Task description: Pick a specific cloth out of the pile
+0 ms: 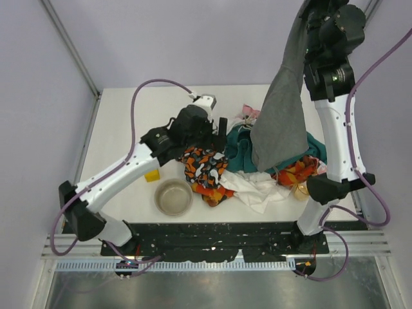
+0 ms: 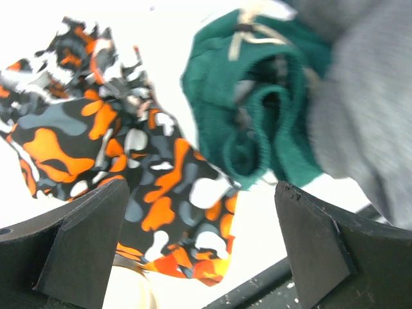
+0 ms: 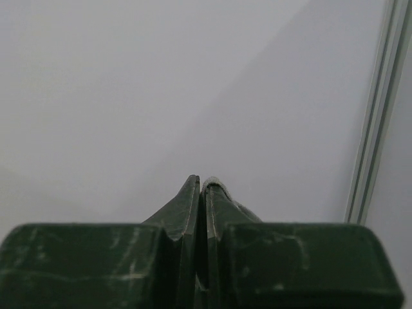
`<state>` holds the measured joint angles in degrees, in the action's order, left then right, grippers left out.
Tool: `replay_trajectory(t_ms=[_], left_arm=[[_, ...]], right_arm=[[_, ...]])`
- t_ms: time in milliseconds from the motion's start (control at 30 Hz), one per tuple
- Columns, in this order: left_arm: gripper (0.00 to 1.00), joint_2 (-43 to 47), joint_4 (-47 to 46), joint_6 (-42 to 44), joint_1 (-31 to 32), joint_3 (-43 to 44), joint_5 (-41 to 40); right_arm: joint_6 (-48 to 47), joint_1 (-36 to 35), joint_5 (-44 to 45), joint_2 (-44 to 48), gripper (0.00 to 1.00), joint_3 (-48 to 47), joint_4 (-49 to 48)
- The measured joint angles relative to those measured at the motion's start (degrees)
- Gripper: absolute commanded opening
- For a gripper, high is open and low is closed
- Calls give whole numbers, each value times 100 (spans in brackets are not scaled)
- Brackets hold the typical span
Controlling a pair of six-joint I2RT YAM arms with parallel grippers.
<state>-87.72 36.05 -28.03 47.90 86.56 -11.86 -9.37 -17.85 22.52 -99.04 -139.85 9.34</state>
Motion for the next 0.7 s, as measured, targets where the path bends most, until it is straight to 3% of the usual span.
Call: replay_trajectory(t_ms=[167, 433, 700], left_arm=[[100, 570, -540, 374, 557, -332, 579], [100, -898, -1088, 446, 914, -511, 2549], [100, -1856, -942, 442, 881, 214, 2870]], right_arm=[[621, 638, -184, -765, 5, -269, 4], [1005, 1366, -116, -2306, 5, -780, -743], [1014, 2083, 304, -3392, 5, -925, -1827]])
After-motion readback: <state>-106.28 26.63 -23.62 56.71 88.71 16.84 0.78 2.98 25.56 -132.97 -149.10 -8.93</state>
